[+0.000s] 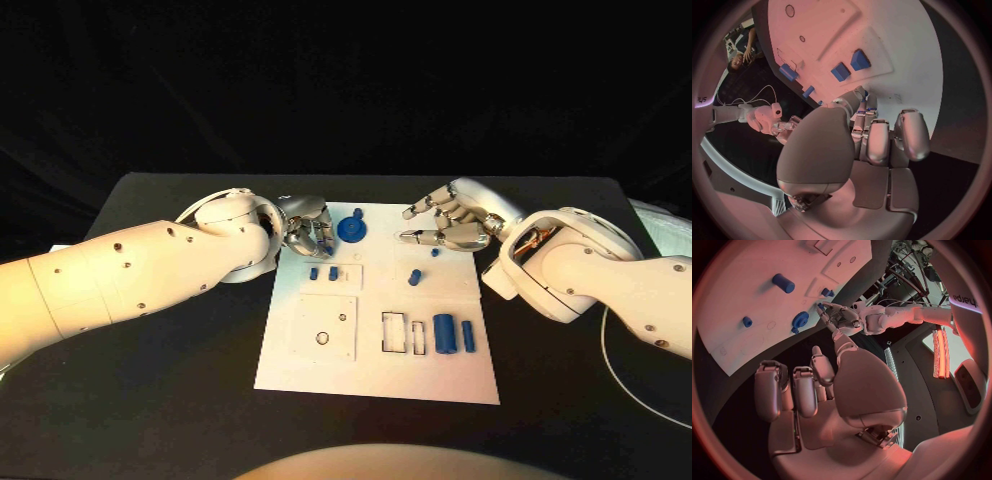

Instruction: Assemble the parts on the task board

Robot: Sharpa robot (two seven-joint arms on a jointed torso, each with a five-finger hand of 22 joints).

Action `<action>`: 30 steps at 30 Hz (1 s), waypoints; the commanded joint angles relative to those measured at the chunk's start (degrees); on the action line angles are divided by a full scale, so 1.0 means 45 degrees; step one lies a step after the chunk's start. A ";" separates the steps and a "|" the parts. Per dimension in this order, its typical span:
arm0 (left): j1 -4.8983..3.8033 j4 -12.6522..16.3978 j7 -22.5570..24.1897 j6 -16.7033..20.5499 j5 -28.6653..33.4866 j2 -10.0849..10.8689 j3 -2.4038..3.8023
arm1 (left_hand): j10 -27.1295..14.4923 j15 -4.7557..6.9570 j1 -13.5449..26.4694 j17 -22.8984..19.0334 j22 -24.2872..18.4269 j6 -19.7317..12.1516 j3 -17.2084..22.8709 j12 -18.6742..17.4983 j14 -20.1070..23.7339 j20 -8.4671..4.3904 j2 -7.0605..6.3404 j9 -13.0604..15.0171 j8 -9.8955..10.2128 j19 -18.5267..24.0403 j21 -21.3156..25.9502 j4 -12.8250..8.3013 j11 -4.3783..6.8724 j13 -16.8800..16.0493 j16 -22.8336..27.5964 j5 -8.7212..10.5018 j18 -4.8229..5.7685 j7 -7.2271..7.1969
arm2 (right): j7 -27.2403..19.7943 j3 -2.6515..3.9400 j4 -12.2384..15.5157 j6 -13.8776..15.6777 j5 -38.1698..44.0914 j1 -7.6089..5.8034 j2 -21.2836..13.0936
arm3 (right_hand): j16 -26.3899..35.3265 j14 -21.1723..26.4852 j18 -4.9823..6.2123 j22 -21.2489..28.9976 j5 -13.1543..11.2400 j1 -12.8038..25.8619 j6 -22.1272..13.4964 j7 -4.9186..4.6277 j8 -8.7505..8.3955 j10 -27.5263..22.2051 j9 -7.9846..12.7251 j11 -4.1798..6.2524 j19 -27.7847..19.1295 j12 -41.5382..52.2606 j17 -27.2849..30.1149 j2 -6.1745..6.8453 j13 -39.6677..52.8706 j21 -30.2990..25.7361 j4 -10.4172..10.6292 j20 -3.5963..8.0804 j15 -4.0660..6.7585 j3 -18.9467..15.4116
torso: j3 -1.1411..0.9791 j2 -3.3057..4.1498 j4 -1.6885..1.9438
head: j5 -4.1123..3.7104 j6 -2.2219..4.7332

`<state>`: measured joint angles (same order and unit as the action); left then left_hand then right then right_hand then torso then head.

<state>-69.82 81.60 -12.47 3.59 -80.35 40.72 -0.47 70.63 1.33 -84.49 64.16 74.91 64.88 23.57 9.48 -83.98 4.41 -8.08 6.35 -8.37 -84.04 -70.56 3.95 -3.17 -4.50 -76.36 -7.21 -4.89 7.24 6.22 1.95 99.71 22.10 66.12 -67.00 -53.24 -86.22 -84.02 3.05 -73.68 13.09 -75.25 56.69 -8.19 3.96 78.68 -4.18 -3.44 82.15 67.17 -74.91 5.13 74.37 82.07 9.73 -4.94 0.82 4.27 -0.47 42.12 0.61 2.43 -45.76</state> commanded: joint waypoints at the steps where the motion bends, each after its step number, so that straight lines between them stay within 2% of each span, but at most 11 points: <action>1: 0.0013 -0.0004 -0.0172 -0.0455 -0.0252 -0.0036 -0.0012 | 0.0086 0.0021 0.0112 -0.0013 0.0957 0.0078 0.0071 -0.0054 -0.0317 -0.0026 -0.0007 0.0001 0.0055 -0.0225 -0.0039 -0.0029 -0.0023 -0.0001 0.0029 0.0055 0.0224 0.0030 | -0.0096 0.0000 0.0012 -0.0144 0.0040 0.0010 0.0012 | 0.0040 -0.0970 0.0086 -0.0005 0.0070 -0.0008 0.0102 0.0002 0.0031 0.0004 -0.0022 0.0054 -0.0044 0.0069 -0.1768 -0.0084 0.0010 -0.0053 0.0012 -0.0011 0.0054 -0.0037 | 0.0002 -0.0004 -0.0006 | 0.0006 -0.0007; 7: 0.0013 -0.0018 -0.0277 -0.0513 -0.0309 -0.0057 -0.0016 | 0.0020 -0.0015 0.0219 -0.0061 0.0967 -0.0042 0.0138 -0.0223 -0.0306 -0.0003 -0.0080 -0.0056 0.0204 -0.0200 -0.0018 -0.0060 -0.0077 0.0012 0.0027 0.0068 0.0221 0.0098 | -0.0095 0.0000 0.0013 -0.0138 0.0039 0.0010 0.0007 | 0.0040 -0.0970 0.0086 -0.0005 0.0070 -0.0008 0.0102 0.0002 0.0031 0.0004 -0.0022 0.0054 -0.0044 0.0069 -0.1768 -0.0084 0.0010 -0.0053 0.0012 -0.0011 0.0054 -0.0037 | 0.0005 0.0004 0.0013 | 0.0001 -0.0003; 11: 0.0013 -0.0024 -0.0348 -0.0475 -0.0316 -0.0067 -0.0018 | -0.0160 -0.0150 0.0424 -0.0191 0.0972 -0.0968 0.0255 -0.0519 -0.0276 0.0089 -0.0273 -0.0340 0.0839 -0.0162 0.0029 -0.0054 -0.0235 0.0055 0.0049 0.0061 0.0222 0.0285 | -0.0093 0.0000 0.0009 -0.0132 0.0038 0.0010 0.0004 | 0.0040 -0.0970 0.0086 -0.0005 0.0070 -0.0008 0.0102 0.0002 0.0031 0.0004 -0.0022 0.0054 -0.0044 0.0069 -0.1768 -0.0084 0.0010 -0.0053 0.0012 -0.0011 0.0054 -0.0037 | 0.0006 -0.0004 0.0004 | 0.0009 0.0003; 14: 0.0013 -0.0022 -0.0392 -0.0444 -0.0275 -0.0058 -0.0019 | -0.0305 -0.0224 0.0562 -0.0271 0.0945 -0.1433 0.0298 -0.0711 -0.0256 0.0153 -0.0408 -0.0495 0.1092 -0.0128 0.0108 -0.0031 -0.0334 0.0089 0.0061 0.0067 0.0210 0.0379 | -0.0093 0.0000 0.0001 -0.0127 0.0038 0.0010 -0.0004 | 0.0040 -0.0970 0.0086 -0.0005 0.0070 -0.0008 0.0102 0.0002 0.0031 0.0004 -0.0022 0.0054 -0.0044 0.0069 -0.1768 -0.0084 0.0010 -0.0053 0.0012 -0.0011 0.0054 -0.0037 | 0.0011 -0.0004 -0.0002 | 0.0009 0.0007; 16: 0.0013 -0.0009 -0.0403 -0.0390 -0.0256 -0.0041 -0.0019 | -0.0456 -0.0267 0.0628 -0.0332 0.0829 -0.1804 0.0334 -0.0872 -0.0238 0.0199 -0.0502 -0.0588 0.1106 -0.0052 0.0344 -0.0031 -0.0393 0.0118 0.0070 0.0063 0.0163 0.0417 | -0.0092 0.0000 -0.0008 -0.0120 0.0038 0.0010 -0.0015 | 0.0049 -0.0967 0.0090 0.0013 0.0071 -0.0007 0.0103 0.0003 0.0029 -0.0018 -0.0021 0.0055 -0.0051 0.0028 -0.1754 -0.0084 -0.0021 -0.0063 0.0019 -0.0010 0.0055 -0.0051 | 0.0010 -0.0004 -0.0002 | 0.0008 0.0001; 23: 0.0013 0.0085 -0.0337 -0.0056 -0.0160 0.0078 -0.0017 | -0.0805 -0.0371 0.0722 -0.0464 0.0442 -0.2249 0.0376 -0.1191 -0.0176 0.0310 -0.0655 -0.0608 0.1088 0.0196 0.1106 -0.0058 -0.0521 0.0147 0.0096 0.0066 0.0019 0.0509 | -0.0058 0.0000 -0.0138 -0.0086 0.0039 0.0010 -0.0068 | 0.0057 -0.0964 0.0097 0.0047 0.0074 -0.0017 0.0100 0.0003 0.0027 -0.0081 -0.0020 0.0056 -0.0068 -0.0093 -0.1740 -0.0085 -0.0105 -0.0081 0.0016 -0.0010 0.0056 -0.0053 | 0.0016 -0.0011 0.0002 | -0.0012 0.0029; 24: 0.0013 0.0109 -0.0315 0.0001 -0.0115 0.0110 -0.0016 | -0.0916 -0.0396 0.0731 -0.0651 0.0266 -0.2283 0.0382 -0.1250 -0.0105 0.0331 -0.0668 -0.0600 0.1072 0.0305 0.1441 -0.0066 -0.0552 0.0154 0.0202 0.0065 -0.0044 0.0524 | -0.0034 0.0000 -0.0179 -0.0074 0.0047 0.0009 -0.0083 | 0.0075 -0.0957 0.0091 0.0021 0.0079 -0.0072 0.0088 0.0001 0.0019 -0.0289 -0.0017 0.0057 -0.0052 -0.0465 -0.1714 -0.0101 -0.0360 -0.0069 -0.0003 -0.0008 0.0058 -0.0042 | 0.0019 -0.0012 -0.0002 | -0.0015 0.0033; 26: 0.0012 0.0162 -0.0286 0.0096 -0.0013 0.0179 -0.0014 | -0.1424 -0.0467 0.0712 -0.2344 -0.0713 -0.2293 0.0394 -0.1290 0.0489 0.0403 -0.0683 -0.0580 0.1036 0.0920 0.3271 -0.0118 -0.0665 0.0188 0.1258 0.0062 -0.0372 0.0594 | 0.0019 0.0000 -0.0265 -0.0072 0.0072 0.0009 -0.0125 | 0.0144 -0.0929 0.0074 -0.0061 0.0077 -0.0248 0.0070 -0.0003 0.0005 -0.1111 -0.0010 0.0063 0.0002 -0.1926 -0.1618 -0.0178 -0.1364 -0.0026 -0.0045 0.0002 0.0065 0.0016 | 0.0018 -0.0009 -0.0006 | -0.0021 0.0040; 27: 0.0010 0.0202 -0.0268 0.0145 0.0058 0.0233 -0.0012 | -0.1545 -0.0481 0.0705 -0.2912 -0.1045 -0.2286 0.0388 -0.1264 0.0692 0.0434 -0.0678 -0.0575 0.1027 0.1119 0.3867 -0.0149 -0.0683 0.0172 0.1659 0.0072 -0.0474 0.0611 | 0.0044 0.0000 -0.0324 -0.0081 0.0100 0.0008 -0.0156 | 0.0280 -0.0874 0.0073 -0.0072 0.0077 -0.0382 0.0091 -0.0007 0.0009 -0.1821 -0.0010 0.0076 0.0015 -0.3332 -0.1417 -0.0257 -0.2369 -0.0022 -0.0059 0.0016 0.0069 0.0091 | 0.0019 -0.0012 -0.0002 | -0.0018 0.0043; 30: 0.0000 0.0394 -0.0181 0.0285 0.0427 0.0480 0.0008 | -0.1465 -0.0461 0.0741 -0.3216 -0.1259 -0.2271 0.0372 -0.1193 0.0727 0.0439 -0.0651 -0.0569 0.1015 0.1173 0.4209 -0.0155 -0.0649 0.0145 0.1885 0.0073 -0.0530 0.0588 | 0.0132 0.0000 -0.0563 -0.0254 0.0321 0.0004 -0.0269 | 0.0782 -0.0705 0.0082 -0.0004 0.0057 -0.0848 0.0266 -0.0005 0.0028 -0.3202 -0.0018 0.0142 -0.0017 -0.7180 -0.0720 -0.0328 -0.5380 -0.0073 -0.0114 0.0067 0.0106 0.0410 | 0.0029 -0.0015 -0.0002 | -0.0052 0.0053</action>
<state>-69.78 83.00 -13.88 3.49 -80.49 42.67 -0.50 64.06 -0.68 -81.53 49.85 69.35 54.82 25.23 3.77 -81.05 6.36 -11.04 3.71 -3.59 -78.98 -51.81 3.39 -6.22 -3.78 -68.01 -7.25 -6.73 9.89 6.38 1.95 97.53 22.06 66.24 -67.00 -54.31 -82.92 -83.97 3.06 -73.80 13.09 -78.79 57.48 -7.84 3.96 65.21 -4.18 -3.35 82.15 36.80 -74.92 3.76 51.65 81.92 9.16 -4.94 0.87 5.89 -0.38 42.07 0.61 2.29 -45.54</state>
